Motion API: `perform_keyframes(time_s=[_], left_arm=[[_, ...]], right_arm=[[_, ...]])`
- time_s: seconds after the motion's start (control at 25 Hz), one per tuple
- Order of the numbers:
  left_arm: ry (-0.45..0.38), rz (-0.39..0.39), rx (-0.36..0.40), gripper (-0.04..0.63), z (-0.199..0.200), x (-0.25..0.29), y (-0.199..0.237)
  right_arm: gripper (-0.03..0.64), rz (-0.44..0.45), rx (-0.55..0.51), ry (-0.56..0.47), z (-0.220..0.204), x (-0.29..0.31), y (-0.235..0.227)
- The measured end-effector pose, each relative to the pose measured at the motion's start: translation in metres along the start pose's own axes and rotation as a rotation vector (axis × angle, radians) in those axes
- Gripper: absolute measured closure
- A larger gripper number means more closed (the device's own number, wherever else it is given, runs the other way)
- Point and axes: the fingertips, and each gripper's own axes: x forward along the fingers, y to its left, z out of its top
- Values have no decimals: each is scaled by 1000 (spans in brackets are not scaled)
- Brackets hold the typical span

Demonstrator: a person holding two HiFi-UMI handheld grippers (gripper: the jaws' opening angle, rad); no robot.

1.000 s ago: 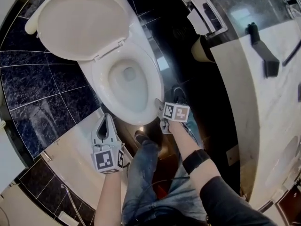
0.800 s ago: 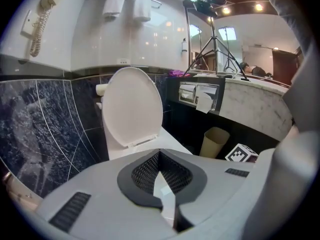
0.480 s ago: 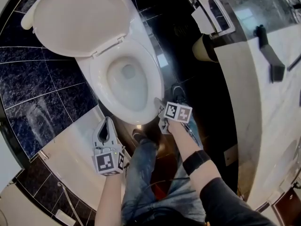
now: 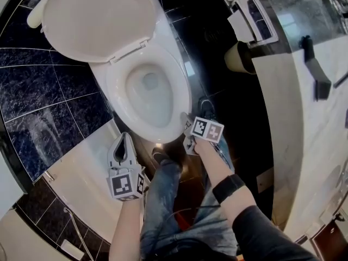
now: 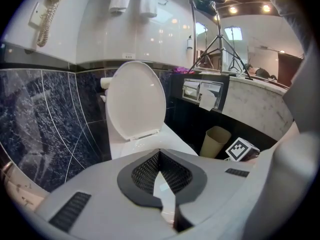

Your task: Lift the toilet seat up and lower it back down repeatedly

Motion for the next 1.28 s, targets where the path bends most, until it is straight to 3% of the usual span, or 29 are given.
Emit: perform_keyframes(time_s=[0.64, 1.04, 1.28], left_arm=[[35, -14, -18, 595, 1, -2, -15], [56, 12, -38, 595, 30, -48, -15], [139, 28, -87, 595, 13, -84, -18]], right_arm=[[470, 104, 52, 24, 7, -31, 28], [485, 157, 4, 59, 33, -96, 101], [472, 175, -48, 63, 63, -129, 155]])
